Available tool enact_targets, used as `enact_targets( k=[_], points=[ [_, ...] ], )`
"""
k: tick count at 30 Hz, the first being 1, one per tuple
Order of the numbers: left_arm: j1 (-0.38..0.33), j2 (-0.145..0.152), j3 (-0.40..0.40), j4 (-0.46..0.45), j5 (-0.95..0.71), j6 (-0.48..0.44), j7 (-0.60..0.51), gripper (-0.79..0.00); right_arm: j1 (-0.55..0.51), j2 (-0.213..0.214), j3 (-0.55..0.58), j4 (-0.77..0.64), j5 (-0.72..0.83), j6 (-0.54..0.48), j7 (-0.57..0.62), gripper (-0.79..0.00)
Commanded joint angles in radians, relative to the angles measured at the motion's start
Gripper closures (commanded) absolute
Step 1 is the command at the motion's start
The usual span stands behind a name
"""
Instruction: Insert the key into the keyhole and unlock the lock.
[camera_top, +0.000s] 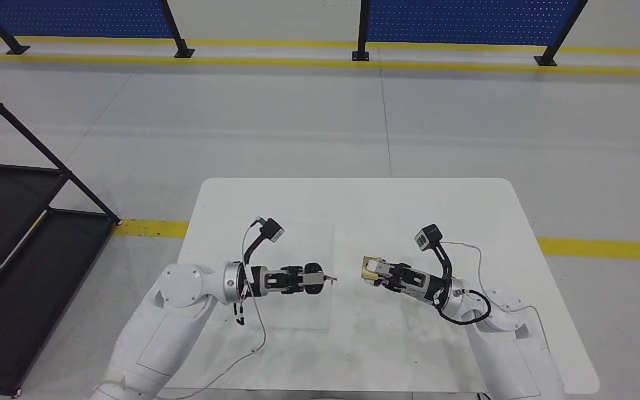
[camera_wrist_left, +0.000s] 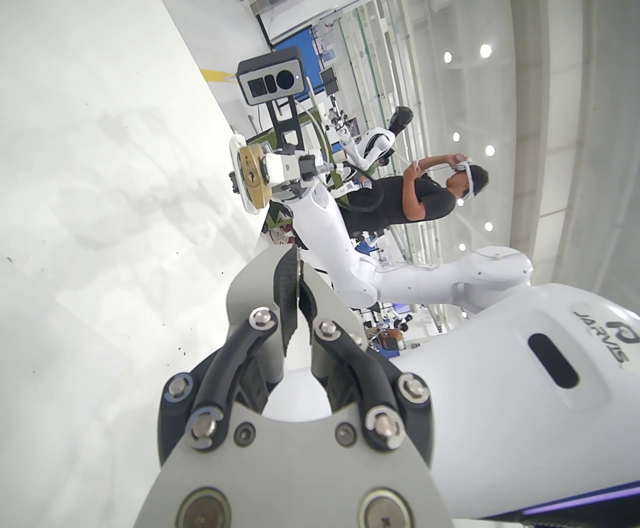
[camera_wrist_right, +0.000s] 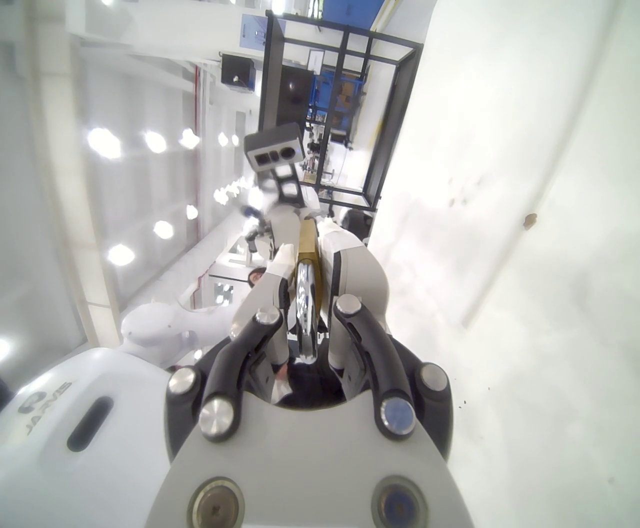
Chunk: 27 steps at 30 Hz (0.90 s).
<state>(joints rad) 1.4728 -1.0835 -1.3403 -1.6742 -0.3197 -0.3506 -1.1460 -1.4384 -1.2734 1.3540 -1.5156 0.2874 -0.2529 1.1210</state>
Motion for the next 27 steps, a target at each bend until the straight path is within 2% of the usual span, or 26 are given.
enact_targets(
  k=[1,14,27],
  points=[
    [-0.016,-0.002,0.015,0.013,-0.004,0.002,0.010,0.000,0.000,0.000,0.000,0.000,0.000,0.000,0.000,0.000],
    [-0.089,-0.012,0.102,0.085,-0.005,-0.014,0.056,0.000,0.000,0.000,0.000,0.000,0.000,0.000,0.000,0.000],
    [-0.134,-0.017,0.148,0.144,-0.026,-0.005,0.069,0.000,0.000,0.000,0.000,0.000,0.000,0.000,0.000,0.000]
  ],
)
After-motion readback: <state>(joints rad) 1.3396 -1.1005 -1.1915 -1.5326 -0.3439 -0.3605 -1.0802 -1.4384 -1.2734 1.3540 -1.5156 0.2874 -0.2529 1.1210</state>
